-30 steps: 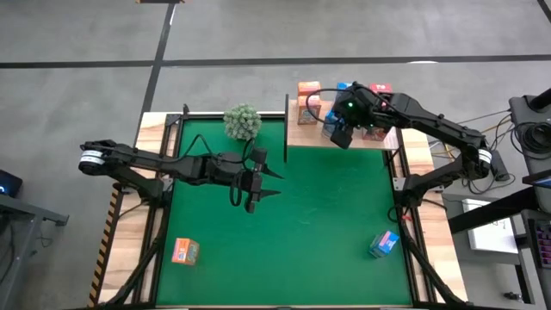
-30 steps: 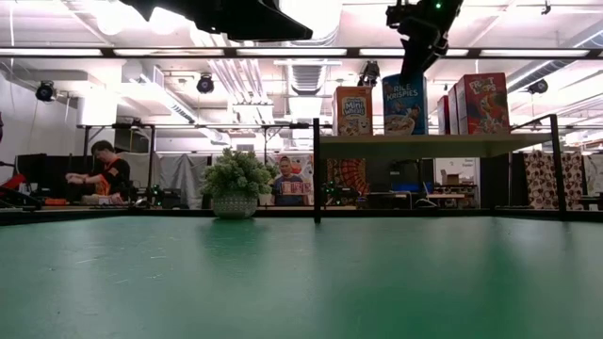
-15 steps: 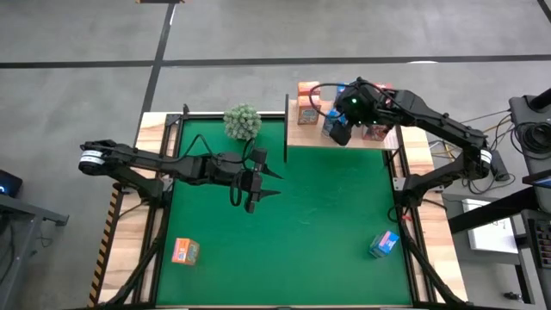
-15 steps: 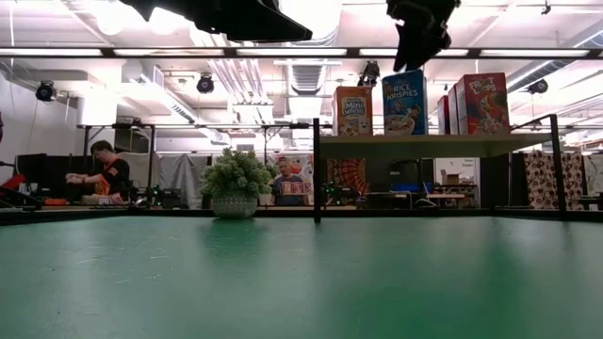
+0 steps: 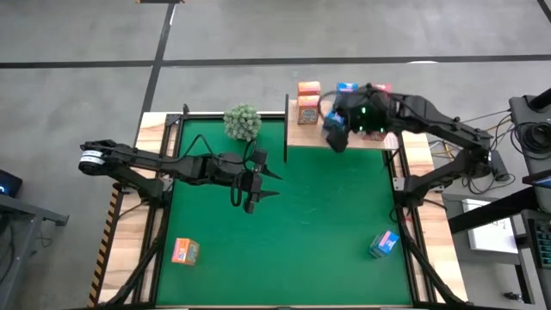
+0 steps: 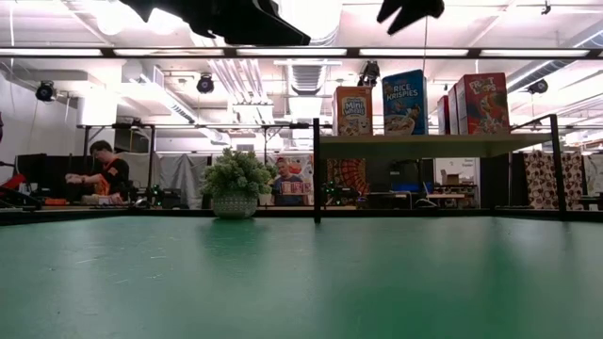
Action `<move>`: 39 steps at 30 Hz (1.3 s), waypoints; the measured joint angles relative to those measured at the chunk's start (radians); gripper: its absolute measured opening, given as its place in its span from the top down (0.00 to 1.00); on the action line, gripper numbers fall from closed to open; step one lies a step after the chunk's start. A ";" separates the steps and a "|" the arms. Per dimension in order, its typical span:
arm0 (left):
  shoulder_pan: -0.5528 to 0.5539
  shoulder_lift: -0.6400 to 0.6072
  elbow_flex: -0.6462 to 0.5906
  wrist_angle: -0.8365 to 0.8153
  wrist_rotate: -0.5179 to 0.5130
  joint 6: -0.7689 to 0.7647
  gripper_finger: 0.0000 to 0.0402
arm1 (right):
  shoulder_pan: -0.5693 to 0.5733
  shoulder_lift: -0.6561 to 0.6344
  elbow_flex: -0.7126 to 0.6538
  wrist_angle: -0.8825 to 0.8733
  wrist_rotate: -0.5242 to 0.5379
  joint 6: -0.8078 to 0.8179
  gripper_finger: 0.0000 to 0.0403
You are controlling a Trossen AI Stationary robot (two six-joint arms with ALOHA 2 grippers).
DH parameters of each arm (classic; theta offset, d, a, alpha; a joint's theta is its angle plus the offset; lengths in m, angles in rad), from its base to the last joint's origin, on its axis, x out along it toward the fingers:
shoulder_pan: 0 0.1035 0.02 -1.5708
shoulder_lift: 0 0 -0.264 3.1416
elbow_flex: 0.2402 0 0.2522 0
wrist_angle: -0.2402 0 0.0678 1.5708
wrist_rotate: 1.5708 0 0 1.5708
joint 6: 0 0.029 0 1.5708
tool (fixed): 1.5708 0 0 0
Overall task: Stack cereal on shelf
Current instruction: Put the left blue cereal box on the shelf
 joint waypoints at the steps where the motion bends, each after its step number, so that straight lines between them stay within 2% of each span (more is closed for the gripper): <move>1: 0.000 0.000 0.000 -0.001 0.000 0.000 0.53 | 0.033 0.000 -0.003 0.002 0.021 0.011 0.38; 6: 0.000 0.000 0.000 -0.013 0.000 0.000 0.53 | 0.214 0.001 -0.043 -0.001 0.216 0.070 0.50; 9: 0.000 0.000 0.000 -0.019 0.000 0.000 0.53 | 0.315 0.001 -0.088 0.000 0.267 0.126 0.58; 13: 0.000 0.000 0.000 -0.022 0.000 0.000 0.53 | 0.430 0.009 -0.183 0.001 0.389 0.230 0.70; 17: 0.000 0.000 0.000 -0.021 0.000 0.000 0.53 | 0.491 0.011 -0.309 0.008 0.527 0.366 0.81; 21: 0.000 0.000 0.002 -0.021 0.000 0.000 0.53 | 0.492 0.015 -0.439 0.059 0.552 0.481 0.90; 25: 0.000 0.000 0.003 -0.018 0.000 0.000 0.53 | 0.472 0.015 -0.528 0.139 0.567 0.487 0.96; 28: 0.000 0.000 0.003 -0.018 0.000 0.000 0.53 | 0.447 0.015 -0.553 0.165 0.595 0.487 0.98; 39: 0.000 0.000 0.003 -0.019 0.000 0.008 0.53 | 0.366 0.014 -0.589 0.195 0.597 0.472 0.98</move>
